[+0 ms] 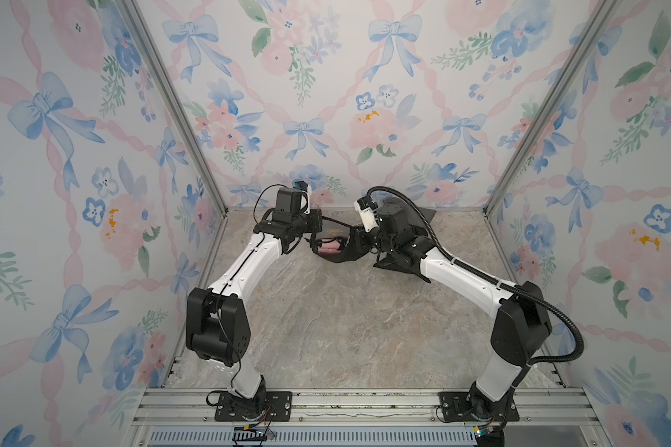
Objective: Pack away hair dryers
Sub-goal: Adjust the drawstring bag at the center of the board.
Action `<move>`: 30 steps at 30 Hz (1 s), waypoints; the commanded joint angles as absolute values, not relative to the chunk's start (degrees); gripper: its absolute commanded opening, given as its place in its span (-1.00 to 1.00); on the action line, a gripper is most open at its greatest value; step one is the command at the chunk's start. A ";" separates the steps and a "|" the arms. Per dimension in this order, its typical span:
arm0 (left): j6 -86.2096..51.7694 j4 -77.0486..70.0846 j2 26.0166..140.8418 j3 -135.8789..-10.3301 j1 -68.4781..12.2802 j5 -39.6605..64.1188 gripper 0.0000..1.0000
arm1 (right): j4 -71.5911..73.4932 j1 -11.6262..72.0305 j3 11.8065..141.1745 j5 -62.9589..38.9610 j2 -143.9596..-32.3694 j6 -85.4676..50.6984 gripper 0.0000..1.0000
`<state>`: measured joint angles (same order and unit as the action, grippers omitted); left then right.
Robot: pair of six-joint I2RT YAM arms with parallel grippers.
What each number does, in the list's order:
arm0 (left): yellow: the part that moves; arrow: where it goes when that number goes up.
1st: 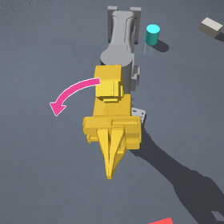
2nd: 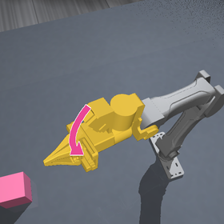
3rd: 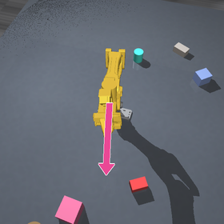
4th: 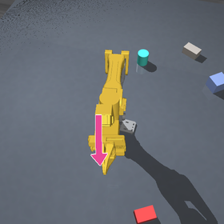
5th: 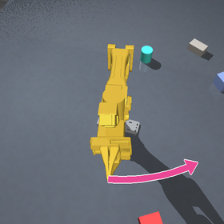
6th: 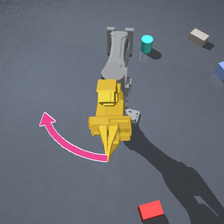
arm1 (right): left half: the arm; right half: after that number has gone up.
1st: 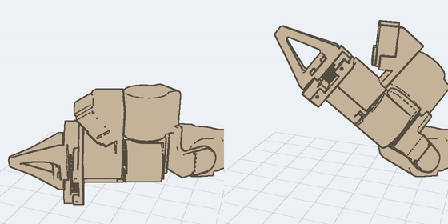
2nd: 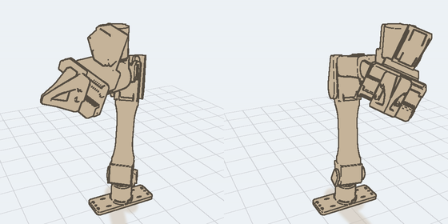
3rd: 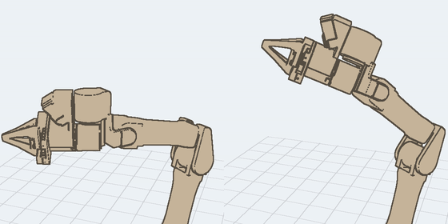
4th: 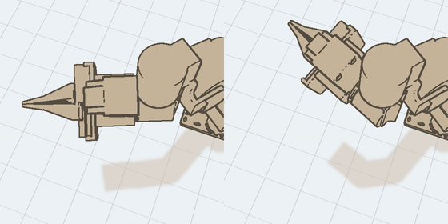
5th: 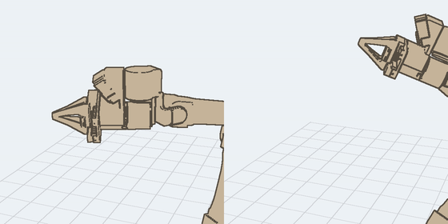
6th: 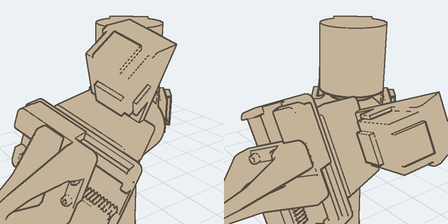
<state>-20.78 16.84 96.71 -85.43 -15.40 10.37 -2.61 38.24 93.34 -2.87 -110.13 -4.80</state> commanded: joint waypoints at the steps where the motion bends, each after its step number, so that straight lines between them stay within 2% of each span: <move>1: -20.67 14.77 94.13 -82.79 -16.22 10.89 -1.00 | 5.40 38.78 88.30 -5.98 -108.62 -2.29 -1.00; 10: -26.59 8.27 84.33 -62.08 -20.28 9.12 -1.00 | 11.56 42.63 70.18 -6.76 -102.64 -4.97 -1.00; 17: -29.98 6.62 77.15 -51.12 -22.09 7.54 -0.99 | 12.74 47.06 63.36 -6.56 -102.25 -7.82 -0.97; 19: -30.85 6.69 74.92 -48.41 -22.20 7.09 -0.76 | 12.59 48.09 62.24 -6.52 -102.22 -8.67 -0.79; 20: -31.36 6.70 73.77 -47.45 -22.10 6.78 -0.53 | 12.50 48.39 61.68 -6.54 -101.93 -8.93 -0.66; 21: -31.97 6.73 72.40 -46.47 -21.89 6.70 -0.29 | 12.12 48.51 61.37 -6.81 -101.38 -9.33 -0.41; 22: -32.66 6.70 70.88 -45.77 -21.50 6.87 -0.14 | 11.56 48.55 61.15 -7.29 -100.41 -9.72 -0.16; 25: -34.42 6.82 67.12 -44.14 -20.42 7.91 0.14 | 9.64 48.56 60.71 -8.49 -96.35 -10.84 0.23; 27: -36.79 6.83 64.98 -42.46 -19.23 9.75 0.28 | 7.93 48.56 60.51 -9.05 -93.10 -11.78 0.35; 30: -40.47 6.83 61.87 -39.56 -17.20 11.97 0.35 | 6.82 48.34 59.14 -9.10 -89.03 -14.84 0.41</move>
<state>-36.21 6.92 63.66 -41.85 -18.50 9.50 8.34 48.16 60.45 -8.21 -91.64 -11.57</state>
